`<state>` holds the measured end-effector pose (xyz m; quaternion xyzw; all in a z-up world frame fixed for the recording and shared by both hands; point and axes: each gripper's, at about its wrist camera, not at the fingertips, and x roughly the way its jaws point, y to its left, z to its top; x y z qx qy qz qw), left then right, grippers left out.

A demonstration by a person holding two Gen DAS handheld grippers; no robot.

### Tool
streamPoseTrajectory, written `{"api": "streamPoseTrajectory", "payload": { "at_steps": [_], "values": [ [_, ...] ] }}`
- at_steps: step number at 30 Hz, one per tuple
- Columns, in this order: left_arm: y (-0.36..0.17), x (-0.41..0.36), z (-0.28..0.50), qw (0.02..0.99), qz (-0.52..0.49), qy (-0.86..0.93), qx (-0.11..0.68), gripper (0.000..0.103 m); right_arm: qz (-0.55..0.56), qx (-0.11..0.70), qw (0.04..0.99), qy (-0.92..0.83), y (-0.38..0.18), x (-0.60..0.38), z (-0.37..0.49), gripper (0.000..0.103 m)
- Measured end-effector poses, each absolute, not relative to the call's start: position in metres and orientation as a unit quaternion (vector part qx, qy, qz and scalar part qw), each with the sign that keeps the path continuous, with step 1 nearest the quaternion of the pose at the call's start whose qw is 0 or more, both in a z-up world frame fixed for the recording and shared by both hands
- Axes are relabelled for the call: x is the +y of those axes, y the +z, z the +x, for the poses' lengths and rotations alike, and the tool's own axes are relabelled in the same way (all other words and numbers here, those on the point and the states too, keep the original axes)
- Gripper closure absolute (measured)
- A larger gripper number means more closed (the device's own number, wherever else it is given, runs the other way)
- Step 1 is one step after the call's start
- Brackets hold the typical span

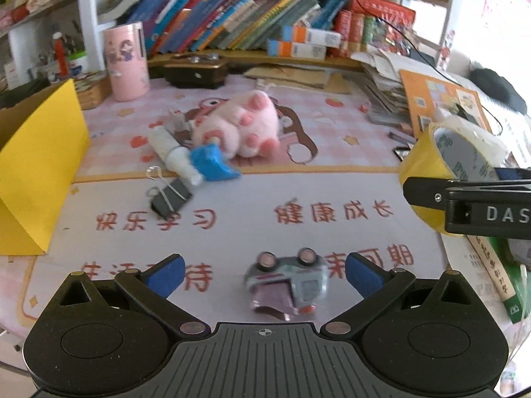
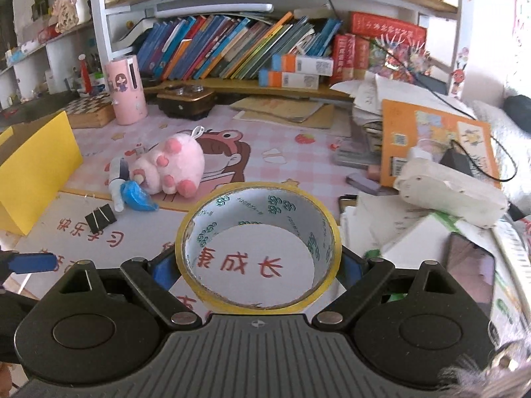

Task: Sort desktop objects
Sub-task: 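Grasp the grey toy truck with the left tool while the right tool holds the tape roll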

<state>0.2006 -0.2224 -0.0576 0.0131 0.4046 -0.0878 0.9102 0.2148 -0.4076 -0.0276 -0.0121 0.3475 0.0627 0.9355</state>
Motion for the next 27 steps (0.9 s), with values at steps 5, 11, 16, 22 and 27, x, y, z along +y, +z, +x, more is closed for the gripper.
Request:
{"api": "streamPoseTrajectory", "payload": {
  "at_steps": [5,11,16,22,27],
  "values": [
    [-0.07,-0.234,0.201,0.906,0.024,-0.082,0.415,0.003,-0.025,0.359,0.93,0.071,-0.032,-0.407,0.205,0.012],
    [-0.084,-0.241,0.207,0.898,0.025,-0.068,0.433,0.017,-0.044,0.358,0.928,0.09,-0.035,-0.402,0.197,0.012],
    [-0.093,-0.239,0.211,0.899,0.022,-0.059,0.434,0.028,-0.048,0.361,0.926,0.097,-0.037,-0.401,0.196,0.012],
    [-0.09,-0.233,0.213,0.901,0.012,-0.076,0.427,0.04,-0.039,0.364,0.925,0.099,-0.038,-0.402,0.197,0.012],
    [-0.063,-0.201,0.207,0.912,-0.044,-0.06,0.403,0.04,-0.026,0.361,0.926,0.106,-0.036,-0.398,0.198,0.012]
  ]
}}
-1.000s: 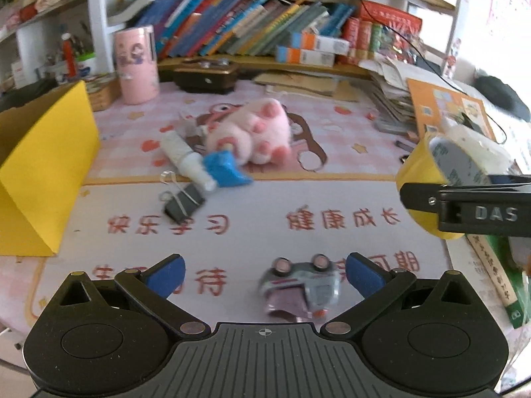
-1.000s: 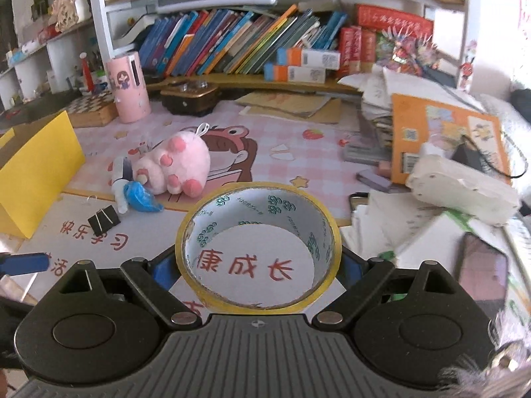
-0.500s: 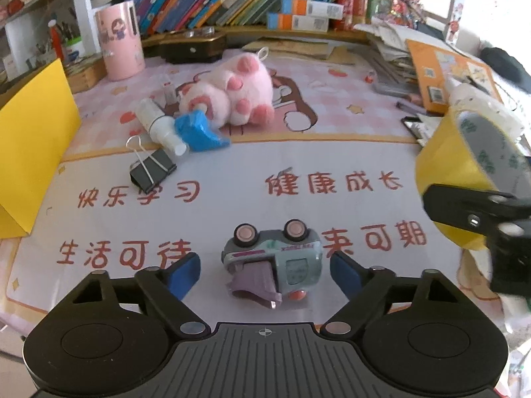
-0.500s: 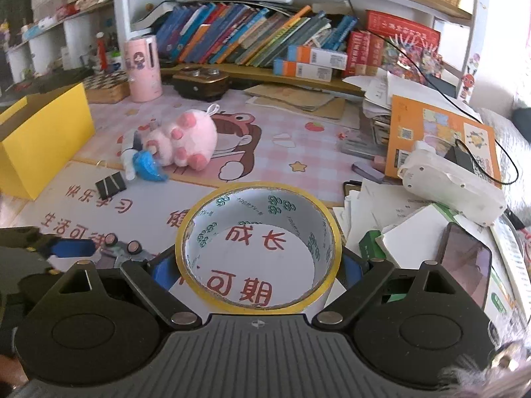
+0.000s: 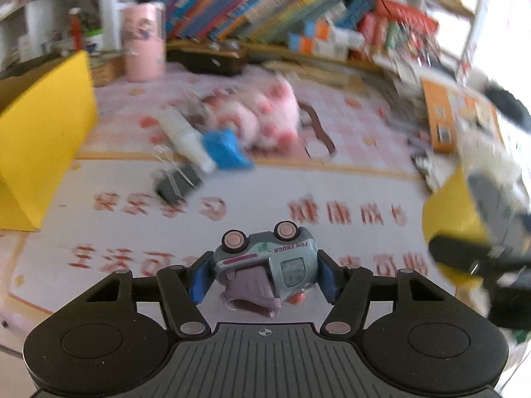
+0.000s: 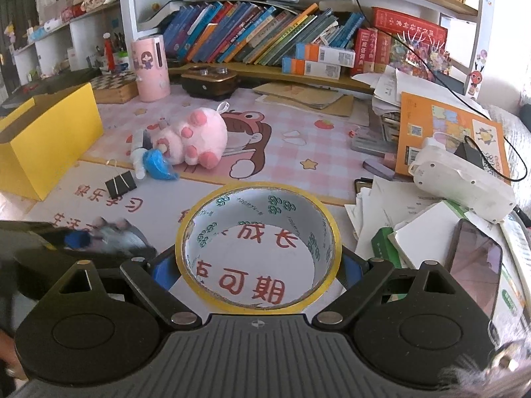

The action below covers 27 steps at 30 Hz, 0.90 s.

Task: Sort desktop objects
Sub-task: 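Grasp the grey toy truck with the left tool while the right tool holds the tape roll, then carry the truck with the left tool while the right tool carries the tape roll to the yellow box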

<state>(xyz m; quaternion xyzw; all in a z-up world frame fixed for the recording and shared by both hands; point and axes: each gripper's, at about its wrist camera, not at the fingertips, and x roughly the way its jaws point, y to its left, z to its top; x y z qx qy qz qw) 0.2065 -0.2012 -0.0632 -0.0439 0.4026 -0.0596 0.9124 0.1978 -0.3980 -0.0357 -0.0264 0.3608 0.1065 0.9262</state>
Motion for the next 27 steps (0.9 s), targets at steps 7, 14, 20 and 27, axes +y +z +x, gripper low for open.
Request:
{"api": "streamPoseTrajectory", "payload": {
  "at_steps": [7,14,20,27],
  "values": [
    [-0.008,-0.166,0.186,0.932,-0.085,-0.048,0.349,0.04,-0.026,0.355,0.924,0.14,-0.032,-0.376,0.199,0.012],
    [0.015,-0.146,0.159,0.946,-0.072,-0.04,0.314,0.04,-0.045,0.335,0.924,0.179,-0.018,-0.343,0.194,0.012],
    [0.018,-0.112,0.145,0.951,-0.085,-0.035,0.297,0.04,-0.063,0.319,0.925,0.194,-0.007,-0.307,0.183,0.012],
    [0.017,-0.067,0.127,0.95,-0.104,-0.049,0.292,0.04,-0.061,0.32,0.925,0.194,-0.004,-0.261,0.167,0.012]
  ]
}}
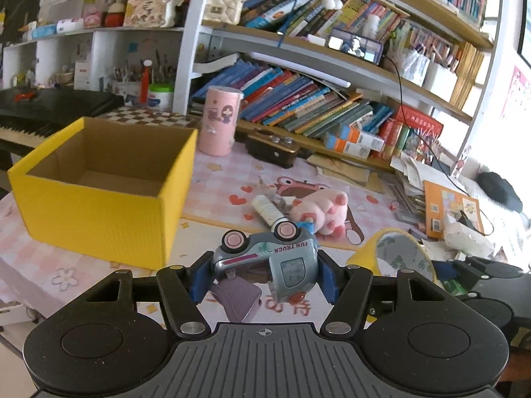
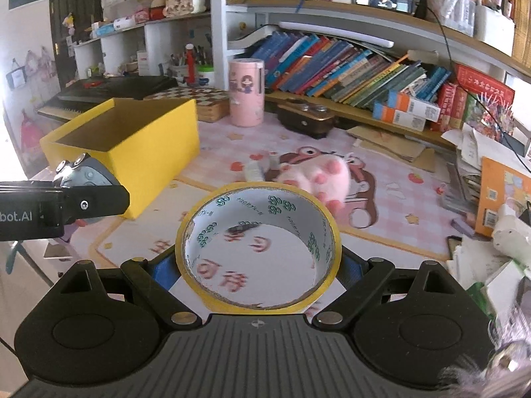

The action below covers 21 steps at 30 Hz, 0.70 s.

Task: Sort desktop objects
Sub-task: 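Carry the truck with the left tool while the right tool carries the tape roll to the yellow box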

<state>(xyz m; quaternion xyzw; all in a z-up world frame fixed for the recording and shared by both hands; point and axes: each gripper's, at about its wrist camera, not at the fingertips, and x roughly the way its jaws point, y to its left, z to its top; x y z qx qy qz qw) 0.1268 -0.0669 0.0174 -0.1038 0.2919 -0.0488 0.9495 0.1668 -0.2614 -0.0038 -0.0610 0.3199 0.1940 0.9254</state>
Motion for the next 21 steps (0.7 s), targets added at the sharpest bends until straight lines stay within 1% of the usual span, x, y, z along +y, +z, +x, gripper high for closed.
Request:
{"api": "streamPoseTrajectory", "payload": {
  "at_steps": [14,21],
  "values": [
    [0.018,0.036,0.067,0.949,-0.121,-0.041,0.29,0.04,-0.069,0.327,0.918,0.214,-0.009,-0.154,0.105,0.012],
    [0.016,0.075,0.04,0.948,-0.126,-0.027,0.292,0.04,-0.074,0.33,0.911,0.235,-0.014,-0.111,0.077,0.012]
  ]
}}
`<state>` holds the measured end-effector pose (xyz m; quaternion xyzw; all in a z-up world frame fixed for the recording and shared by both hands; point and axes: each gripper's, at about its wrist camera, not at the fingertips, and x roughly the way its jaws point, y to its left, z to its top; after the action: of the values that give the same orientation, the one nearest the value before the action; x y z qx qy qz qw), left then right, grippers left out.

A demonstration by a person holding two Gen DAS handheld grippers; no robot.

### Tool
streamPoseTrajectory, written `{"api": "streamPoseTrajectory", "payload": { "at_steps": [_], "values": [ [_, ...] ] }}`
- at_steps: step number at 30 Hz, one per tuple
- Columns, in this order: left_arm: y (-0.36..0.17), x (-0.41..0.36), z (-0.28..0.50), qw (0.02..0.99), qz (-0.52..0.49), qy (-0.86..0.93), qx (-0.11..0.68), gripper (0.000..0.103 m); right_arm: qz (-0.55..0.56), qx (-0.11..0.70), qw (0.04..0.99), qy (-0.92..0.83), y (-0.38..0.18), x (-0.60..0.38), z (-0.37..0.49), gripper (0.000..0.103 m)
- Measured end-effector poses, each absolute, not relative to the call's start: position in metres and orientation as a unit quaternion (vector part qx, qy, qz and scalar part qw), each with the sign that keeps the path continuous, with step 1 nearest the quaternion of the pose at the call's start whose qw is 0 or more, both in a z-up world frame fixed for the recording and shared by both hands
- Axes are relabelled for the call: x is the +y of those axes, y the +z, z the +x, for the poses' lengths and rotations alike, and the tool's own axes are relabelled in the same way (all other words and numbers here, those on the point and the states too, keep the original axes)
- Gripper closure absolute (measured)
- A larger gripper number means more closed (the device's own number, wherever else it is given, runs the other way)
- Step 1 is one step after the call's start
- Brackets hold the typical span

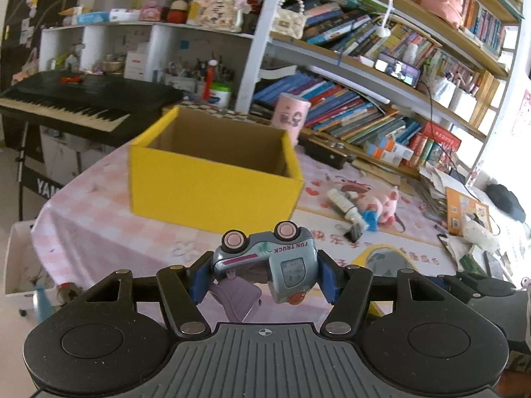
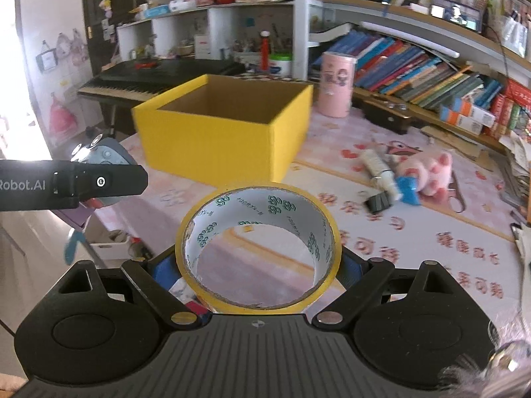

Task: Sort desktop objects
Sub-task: 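Carry the truck with the left tool while the right tool carries the tape roll to the yellow box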

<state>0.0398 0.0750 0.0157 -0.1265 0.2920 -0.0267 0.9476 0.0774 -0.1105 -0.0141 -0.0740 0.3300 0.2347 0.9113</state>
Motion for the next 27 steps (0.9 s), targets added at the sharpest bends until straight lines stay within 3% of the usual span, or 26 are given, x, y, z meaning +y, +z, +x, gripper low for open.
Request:
{"api": "streamPoseTrajectory", "payload": {
  "at_steps": [27],
  "values": [
    [0.011,0.135,-0.013,0.945,-0.162,0.0,0.283,0.04,-0.085,0.366,0.883,0.281,-0.02,-0.047,0.035,0.012]
  ]
}}
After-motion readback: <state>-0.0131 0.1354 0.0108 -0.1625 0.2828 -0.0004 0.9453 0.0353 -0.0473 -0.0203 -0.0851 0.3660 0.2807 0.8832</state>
